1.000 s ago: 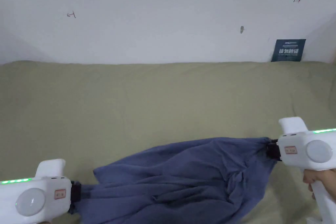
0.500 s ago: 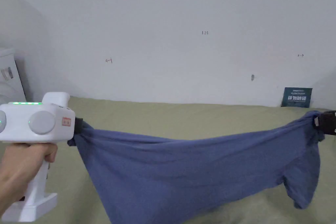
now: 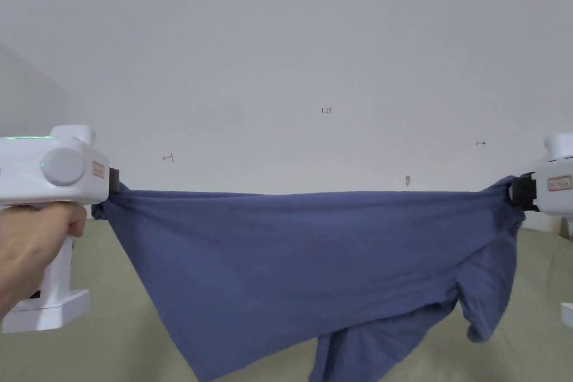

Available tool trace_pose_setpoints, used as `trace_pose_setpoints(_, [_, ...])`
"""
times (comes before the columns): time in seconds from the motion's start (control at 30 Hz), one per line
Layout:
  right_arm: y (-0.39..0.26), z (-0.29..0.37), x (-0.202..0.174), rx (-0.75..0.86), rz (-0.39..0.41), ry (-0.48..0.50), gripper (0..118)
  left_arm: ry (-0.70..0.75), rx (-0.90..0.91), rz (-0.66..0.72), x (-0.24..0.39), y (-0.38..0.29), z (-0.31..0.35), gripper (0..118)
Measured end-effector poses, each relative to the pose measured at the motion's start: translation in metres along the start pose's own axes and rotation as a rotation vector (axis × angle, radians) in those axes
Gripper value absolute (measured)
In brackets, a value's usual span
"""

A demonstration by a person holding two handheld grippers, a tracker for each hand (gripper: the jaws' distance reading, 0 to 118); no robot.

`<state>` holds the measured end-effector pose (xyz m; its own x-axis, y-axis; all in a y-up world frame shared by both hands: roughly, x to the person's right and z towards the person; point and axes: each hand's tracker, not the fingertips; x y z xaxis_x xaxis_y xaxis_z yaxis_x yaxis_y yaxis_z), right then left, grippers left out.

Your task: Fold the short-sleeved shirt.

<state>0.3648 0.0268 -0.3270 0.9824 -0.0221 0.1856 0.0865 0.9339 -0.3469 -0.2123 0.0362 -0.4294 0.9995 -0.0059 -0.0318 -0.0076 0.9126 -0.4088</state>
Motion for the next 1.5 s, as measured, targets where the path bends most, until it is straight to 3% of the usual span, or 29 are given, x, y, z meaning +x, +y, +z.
trace_pose_setpoints(0.43, [0.064, -0.104, 0.000, 0.052, 0.004, -0.065, 9, 0.032, 0.028, 0.017, 0.026, 0.062, -0.099, 3])
trace_pose_setpoints(0.7, [0.050, -0.168, 0.001, 0.013, 0.025, -0.086, 9, 0.059, 0.017, 0.004, 0.042, 0.052, -0.156, 3])
trace_pose_setpoints(1.03, [-0.093, -0.196, 0.004, -0.214, 0.064, -0.057, 9, 0.014, -0.210, -0.058, 0.034, -0.088, -0.210, 3])
trace_pose_setpoints(1.2, [-0.176, -0.150, 0.014, -0.300, 0.024, -0.051, 9, -0.033, -0.299, -0.090, 0.020, -0.180, -0.174, 3])
trace_pose_setpoints(1.5, [-0.297, -0.029, 0.025, -0.391, 0.023, -0.063, 9, -0.075, -0.411, -0.106, -0.014, -0.299, -0.071, 3])
